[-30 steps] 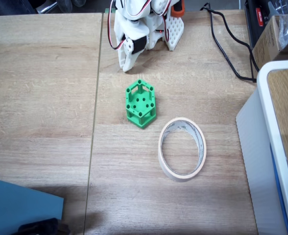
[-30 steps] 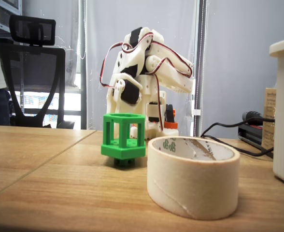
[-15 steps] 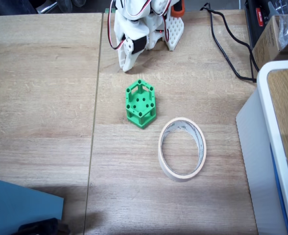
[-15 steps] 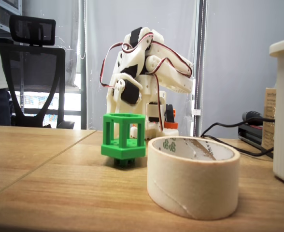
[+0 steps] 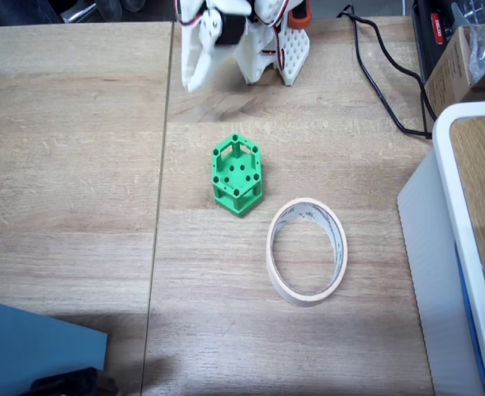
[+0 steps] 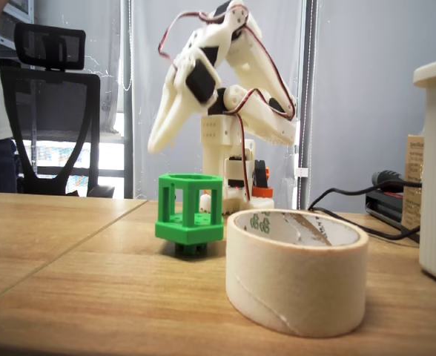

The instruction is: Grasp a component and put it in the bin.

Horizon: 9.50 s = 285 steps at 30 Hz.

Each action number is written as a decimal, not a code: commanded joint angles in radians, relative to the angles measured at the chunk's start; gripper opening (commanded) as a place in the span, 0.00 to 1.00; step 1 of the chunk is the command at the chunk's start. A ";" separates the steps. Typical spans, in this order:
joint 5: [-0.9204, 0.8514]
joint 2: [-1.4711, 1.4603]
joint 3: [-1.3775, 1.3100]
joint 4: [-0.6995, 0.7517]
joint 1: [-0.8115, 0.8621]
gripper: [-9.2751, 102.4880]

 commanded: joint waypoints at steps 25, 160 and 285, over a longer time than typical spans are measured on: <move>0.009 -0.569 -0.400 -0.014 -0.341 0.18; 0.373 -1.135 -0.405 -0.261 -0.413 0.20; 0.560 -1.401 -0.795 -0.454 -0.982 0.20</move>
